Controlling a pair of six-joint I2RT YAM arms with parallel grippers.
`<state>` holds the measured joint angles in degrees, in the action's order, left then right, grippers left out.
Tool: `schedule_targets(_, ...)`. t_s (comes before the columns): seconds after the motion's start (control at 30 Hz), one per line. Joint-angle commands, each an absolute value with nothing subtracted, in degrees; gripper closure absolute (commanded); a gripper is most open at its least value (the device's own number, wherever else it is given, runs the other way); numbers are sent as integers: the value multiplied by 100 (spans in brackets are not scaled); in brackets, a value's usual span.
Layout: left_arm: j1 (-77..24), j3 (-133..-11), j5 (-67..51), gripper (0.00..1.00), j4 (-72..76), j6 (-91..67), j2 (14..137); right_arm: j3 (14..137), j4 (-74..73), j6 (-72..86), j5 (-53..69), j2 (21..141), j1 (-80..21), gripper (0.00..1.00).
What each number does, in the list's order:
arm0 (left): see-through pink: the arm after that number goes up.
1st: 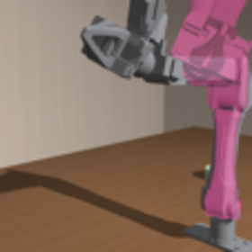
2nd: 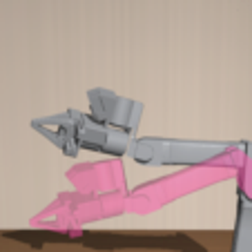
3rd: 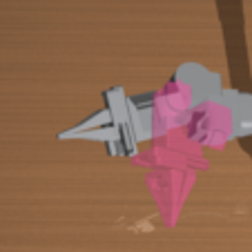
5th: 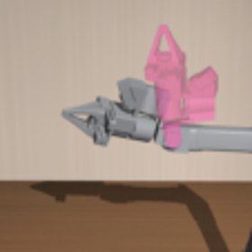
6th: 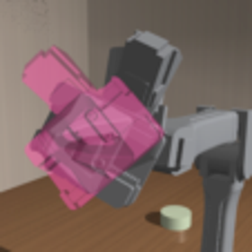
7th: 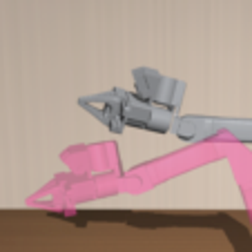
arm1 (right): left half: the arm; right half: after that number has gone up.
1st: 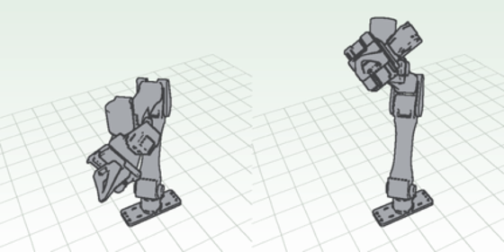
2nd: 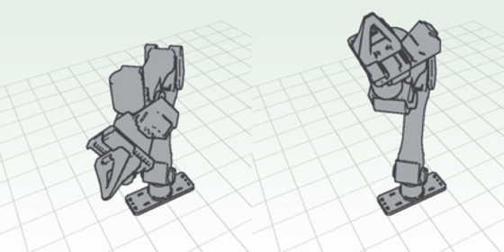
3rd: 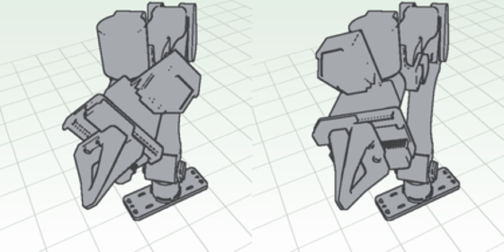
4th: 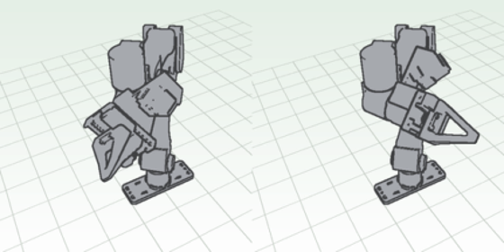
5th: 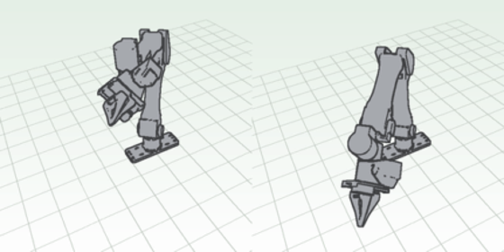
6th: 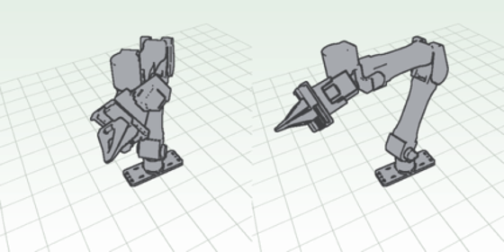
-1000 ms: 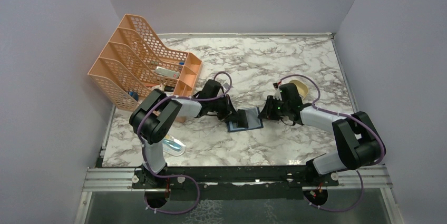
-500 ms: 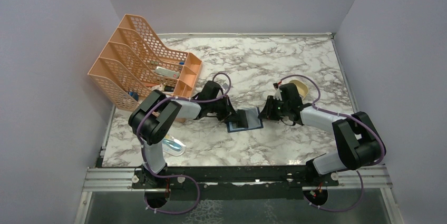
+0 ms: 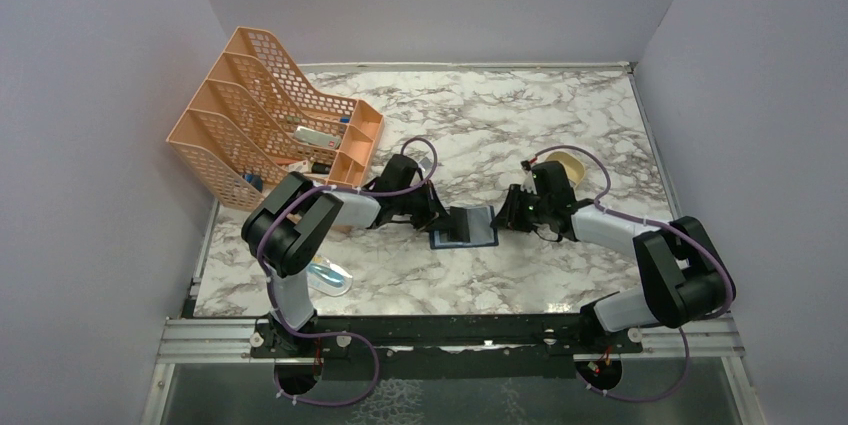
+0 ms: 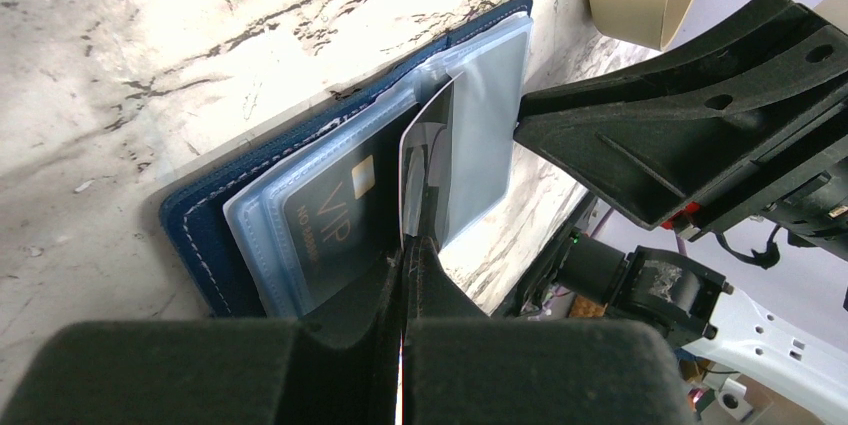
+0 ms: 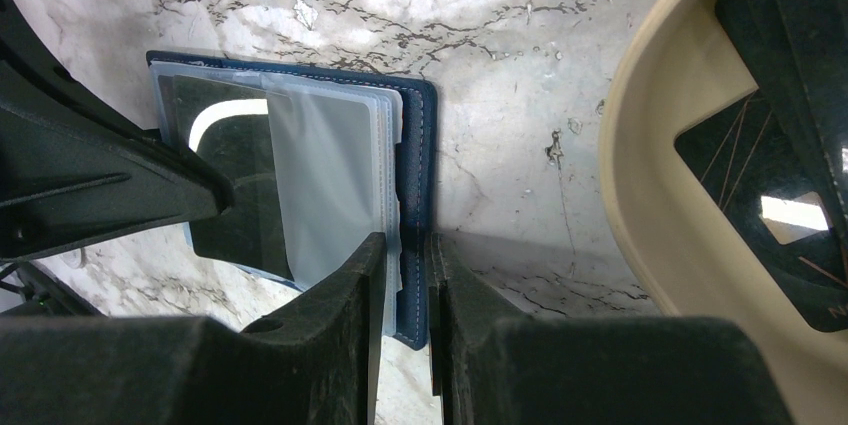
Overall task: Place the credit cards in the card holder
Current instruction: Insert the credit card into the card holder.
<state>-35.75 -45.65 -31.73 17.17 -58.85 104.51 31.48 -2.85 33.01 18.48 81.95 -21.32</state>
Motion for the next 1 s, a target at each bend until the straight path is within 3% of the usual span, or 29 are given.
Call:
schedule_targets(0.0,-3708,-4400,-2551,100,1703,-5909,10458,2944,-307,3644,2129,8129,-2208,80)
schedule_targets(0.27,-3971,-4359,-2468,100,1925,-6121,10545,2504,194,4515,2131,7801,-2249,80)
schedule_targets(0.97,-3990,-3791,-1790,100,2302,-6537,10185,2225,249,4802,1882,7478,-2252,83)
